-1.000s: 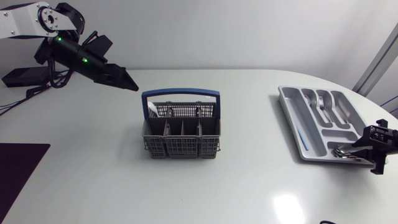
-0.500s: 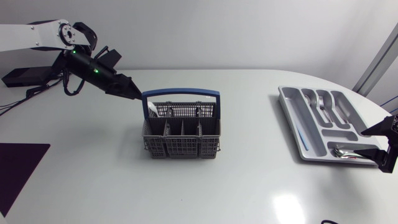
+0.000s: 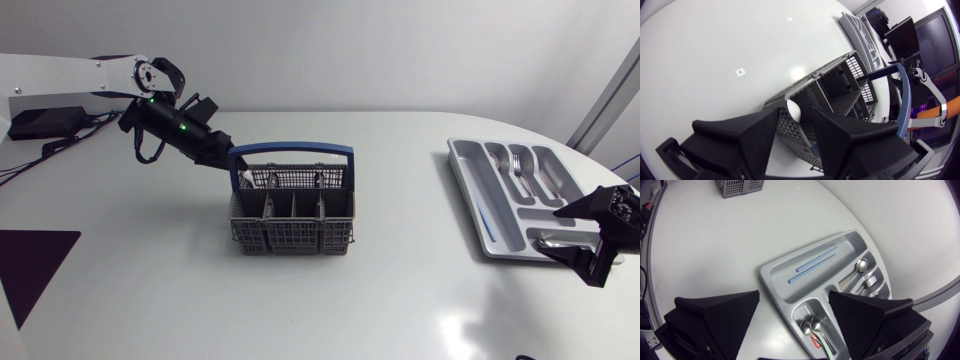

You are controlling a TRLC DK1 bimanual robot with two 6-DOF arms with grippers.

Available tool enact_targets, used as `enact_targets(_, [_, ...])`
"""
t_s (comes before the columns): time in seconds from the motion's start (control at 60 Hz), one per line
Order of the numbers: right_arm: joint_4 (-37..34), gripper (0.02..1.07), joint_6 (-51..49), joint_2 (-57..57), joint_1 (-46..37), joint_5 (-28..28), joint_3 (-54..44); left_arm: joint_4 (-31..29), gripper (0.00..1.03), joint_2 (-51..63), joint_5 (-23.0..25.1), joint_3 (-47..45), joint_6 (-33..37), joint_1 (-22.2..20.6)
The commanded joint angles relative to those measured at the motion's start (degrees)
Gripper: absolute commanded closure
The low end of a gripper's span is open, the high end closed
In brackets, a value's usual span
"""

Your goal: Unload the cutlery basket into the drawer organizer.

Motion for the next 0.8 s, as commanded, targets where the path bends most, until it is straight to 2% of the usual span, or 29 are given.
enact_targets(0.0, [0.7, 0.07, 1.0, -0.2, 0.7, -0.1, -1.8, -0.1, 0.65, 1.1, 1.2, 1.8, -1.0, -0.1])
enact_targets(0.317, [2.9, 0.07, 1.4, -0.1, 2.1, 0.8, -4.0, -0.1, 0.75, -0.4, 2.6, 1.0, -1.0, -0.3])
enact_targets(0.783, [6.0, 0.07, 1.2, -0.1, 2.3, 1.6, -6.6, -0.2, 0.79, -4.3, 2.6, -2.4, -0.5, -1.8])
